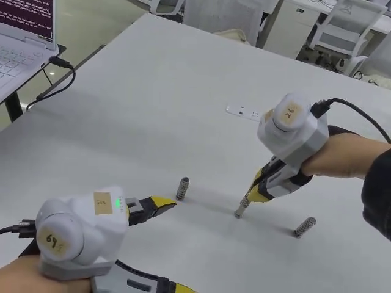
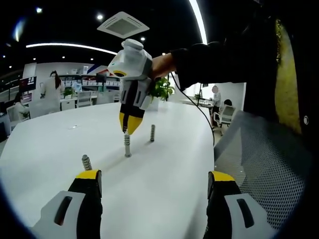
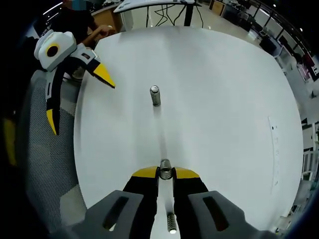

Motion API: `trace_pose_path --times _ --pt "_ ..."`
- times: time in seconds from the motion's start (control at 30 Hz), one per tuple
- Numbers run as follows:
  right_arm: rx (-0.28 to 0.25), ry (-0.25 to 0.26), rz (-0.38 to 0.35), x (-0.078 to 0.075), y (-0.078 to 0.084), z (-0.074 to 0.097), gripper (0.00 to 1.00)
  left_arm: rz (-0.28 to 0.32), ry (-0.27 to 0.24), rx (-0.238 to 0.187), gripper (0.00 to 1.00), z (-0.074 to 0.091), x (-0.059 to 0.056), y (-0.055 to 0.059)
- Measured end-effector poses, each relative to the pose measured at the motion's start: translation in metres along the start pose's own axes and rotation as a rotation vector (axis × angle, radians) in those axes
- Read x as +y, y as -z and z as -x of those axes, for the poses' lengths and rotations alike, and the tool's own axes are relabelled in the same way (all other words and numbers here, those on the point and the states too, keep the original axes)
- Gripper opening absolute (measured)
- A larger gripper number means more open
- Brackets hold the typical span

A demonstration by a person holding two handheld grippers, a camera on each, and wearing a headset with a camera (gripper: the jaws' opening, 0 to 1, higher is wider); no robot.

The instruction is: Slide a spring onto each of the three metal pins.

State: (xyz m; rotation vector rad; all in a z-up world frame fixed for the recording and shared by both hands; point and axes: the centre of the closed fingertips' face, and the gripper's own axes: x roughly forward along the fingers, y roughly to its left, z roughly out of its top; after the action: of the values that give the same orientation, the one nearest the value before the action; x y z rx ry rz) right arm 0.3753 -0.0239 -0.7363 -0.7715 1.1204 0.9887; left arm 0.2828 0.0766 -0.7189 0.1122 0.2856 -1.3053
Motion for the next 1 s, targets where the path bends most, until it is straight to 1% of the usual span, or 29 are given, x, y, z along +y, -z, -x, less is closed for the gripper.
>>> trace_pose_path --times 0.2,0.47,1.0 --pt "-0.004 -0.001 -0.009 0.002 0.002 -0.005 0.08 0.000 -0.023 0.004 0.84 0.003 0.005 0.001" --pt "-0.007 0.005 -0.017 0.000 0.005 -0.015 0.08 0.005 -0.046 0.002 0.84 0.006 0.010 0.002" --pt "-0.013 0.001 -0.034 0.001 0.006 -0.028 0.08 0.011 -0.064 0.008 0.82 0.008 0.013 0.004"
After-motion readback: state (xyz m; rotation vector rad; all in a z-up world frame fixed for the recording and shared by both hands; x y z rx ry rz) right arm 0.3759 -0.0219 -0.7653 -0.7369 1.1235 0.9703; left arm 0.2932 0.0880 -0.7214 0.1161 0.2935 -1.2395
